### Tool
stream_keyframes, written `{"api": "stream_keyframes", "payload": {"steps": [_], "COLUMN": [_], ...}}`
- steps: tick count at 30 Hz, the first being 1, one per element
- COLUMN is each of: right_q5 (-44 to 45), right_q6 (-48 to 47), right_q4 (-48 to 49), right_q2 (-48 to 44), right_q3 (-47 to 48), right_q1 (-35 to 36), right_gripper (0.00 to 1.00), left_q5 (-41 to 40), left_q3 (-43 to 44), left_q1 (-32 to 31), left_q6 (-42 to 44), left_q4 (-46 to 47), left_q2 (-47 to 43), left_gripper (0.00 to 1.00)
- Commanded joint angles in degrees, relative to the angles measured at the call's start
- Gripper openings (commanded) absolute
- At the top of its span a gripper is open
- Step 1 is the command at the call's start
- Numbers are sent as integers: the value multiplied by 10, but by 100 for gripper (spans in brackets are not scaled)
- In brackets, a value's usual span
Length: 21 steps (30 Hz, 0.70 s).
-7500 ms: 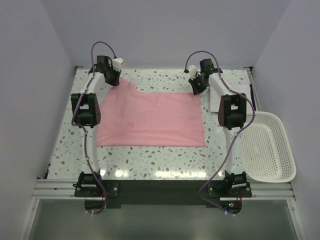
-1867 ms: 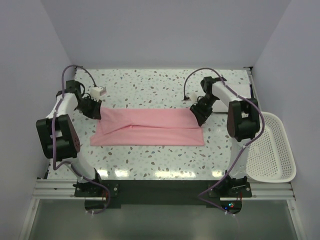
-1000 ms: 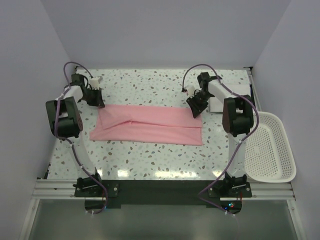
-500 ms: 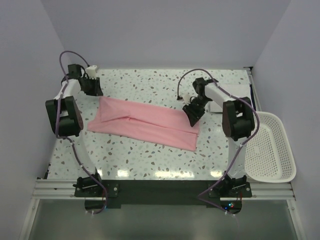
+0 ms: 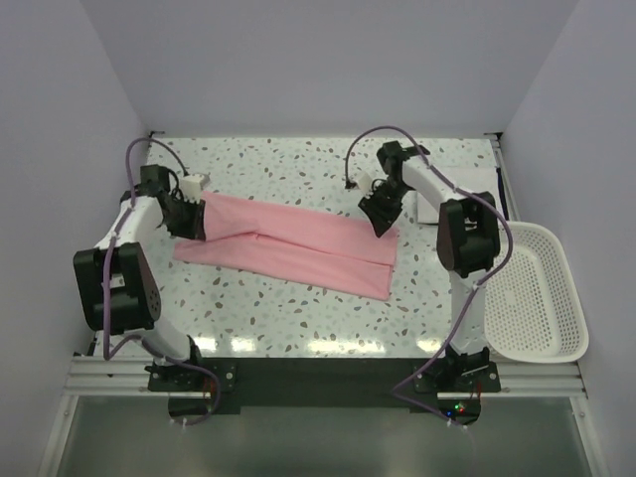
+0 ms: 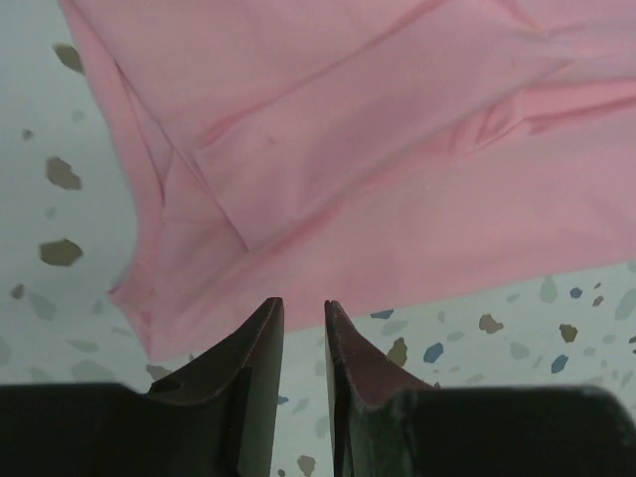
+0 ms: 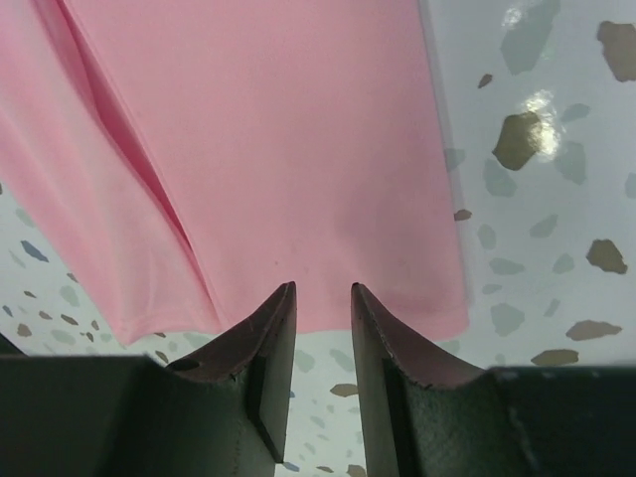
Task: Fold and stack the t-shirts
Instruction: Fold the tshirt
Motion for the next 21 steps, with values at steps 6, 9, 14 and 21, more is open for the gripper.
{"api": "stream_keyframes", "payload": {"steps": [6, 9, 14, 21], "right_q5": [67, 72, 25, -238], "right_q6": [-48, -56, -33, 115], "right_q4": [8, 24, 47, 77], "right_q2": [12, -20, -90, -180], "right_q3": [-51, -111, -237, -255], "right_q1": [31, 51, 92, 202], "right_gripper": [29, 29, 29, 39], "left_q5": [-108, -114, -121, -29], "left_q3": [-101, -89, 85, 468], "left_q1": [-31, -33, -66, -111], "left_q6": [-20, -24, -24, -51], "left_q4": [61, 86, 92, 13], "left_q2": [30, 67, 231, 413], "left_gripper": [26, 25, 25, 28]}}
